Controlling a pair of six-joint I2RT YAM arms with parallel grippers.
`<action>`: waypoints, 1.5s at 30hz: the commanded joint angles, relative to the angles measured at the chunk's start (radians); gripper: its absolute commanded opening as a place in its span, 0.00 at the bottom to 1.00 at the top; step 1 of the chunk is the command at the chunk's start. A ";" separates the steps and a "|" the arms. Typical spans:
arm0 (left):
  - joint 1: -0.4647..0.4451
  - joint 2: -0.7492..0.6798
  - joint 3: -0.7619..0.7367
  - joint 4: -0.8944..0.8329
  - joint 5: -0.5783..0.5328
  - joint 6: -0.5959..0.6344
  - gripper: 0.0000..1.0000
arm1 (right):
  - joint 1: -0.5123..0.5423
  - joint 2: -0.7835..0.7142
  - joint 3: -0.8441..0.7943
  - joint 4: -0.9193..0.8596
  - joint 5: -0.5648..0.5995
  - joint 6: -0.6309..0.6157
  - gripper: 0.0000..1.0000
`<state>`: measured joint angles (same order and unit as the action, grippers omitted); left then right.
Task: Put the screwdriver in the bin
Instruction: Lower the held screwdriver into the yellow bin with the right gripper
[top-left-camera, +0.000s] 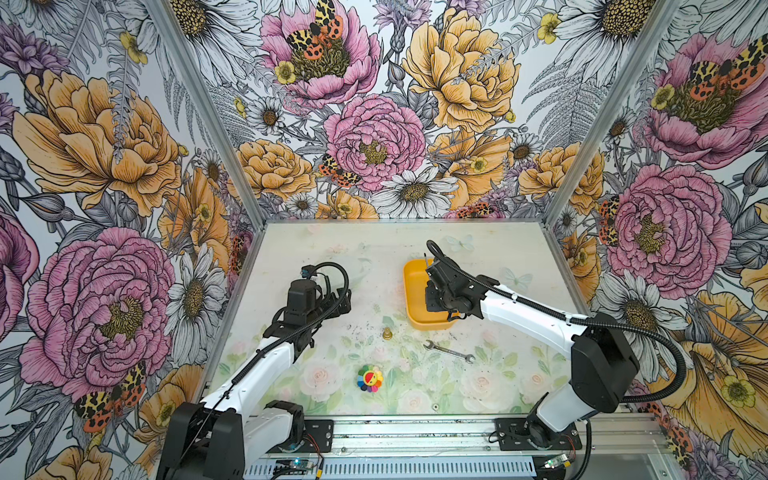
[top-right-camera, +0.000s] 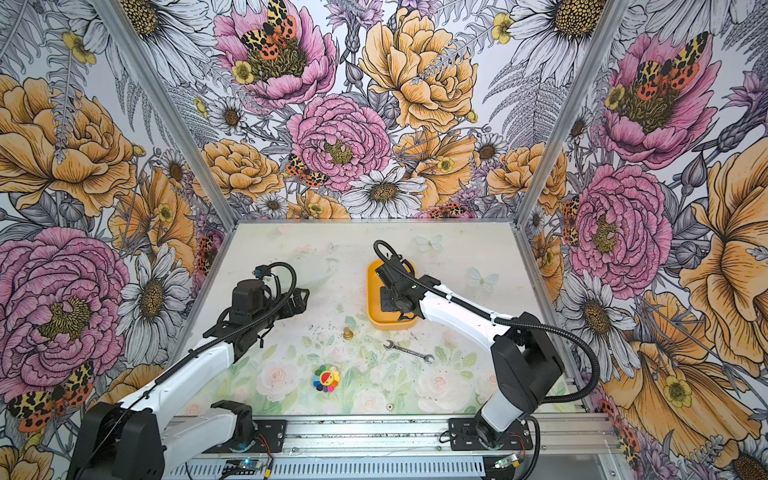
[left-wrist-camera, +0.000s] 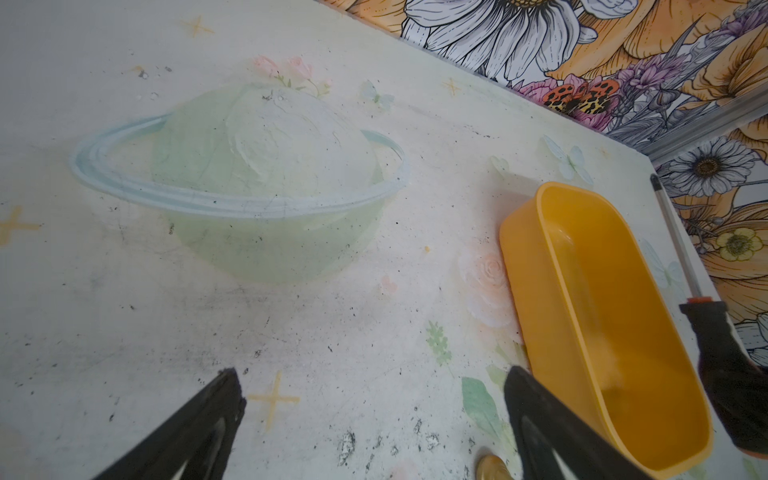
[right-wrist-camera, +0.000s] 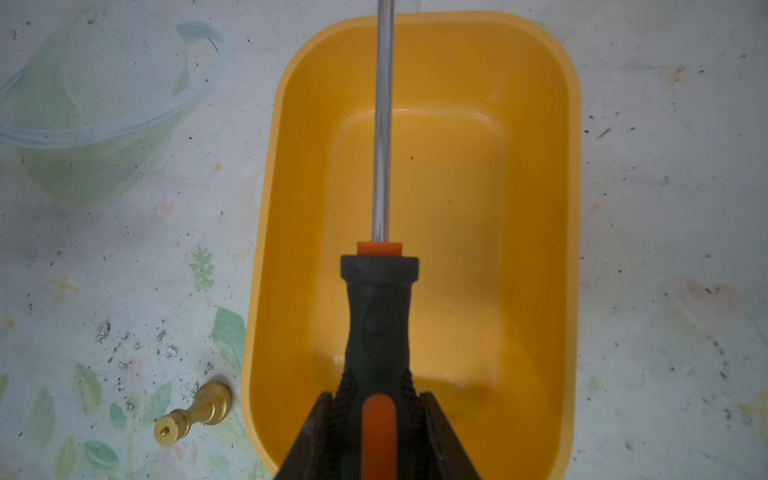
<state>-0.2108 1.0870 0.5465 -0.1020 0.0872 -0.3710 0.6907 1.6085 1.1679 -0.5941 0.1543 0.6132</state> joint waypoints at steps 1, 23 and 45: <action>-0.009 -0.006 -0.003 0.001 0.000 0.001 0.99 | 0.005 0.031 0.028 0.014 0.019 0.016 0.00; -0.009 -0.039 0.012 -0.031 -0.010 0.007 0.99 | -0.008 0.185 0.057 0.015 -0.008 0.032 0.00; -0.010 -0.095 0.009 -0.069 -0.038 0.024 0.99 | -0.017 0.209 0.053 0.014 -0.025 0.043 0.27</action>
<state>-0.2127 1.0073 0.5461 -0.1612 0.0742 -0.3645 0.6792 1.8130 1.1954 -0.5938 0.1337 0.6399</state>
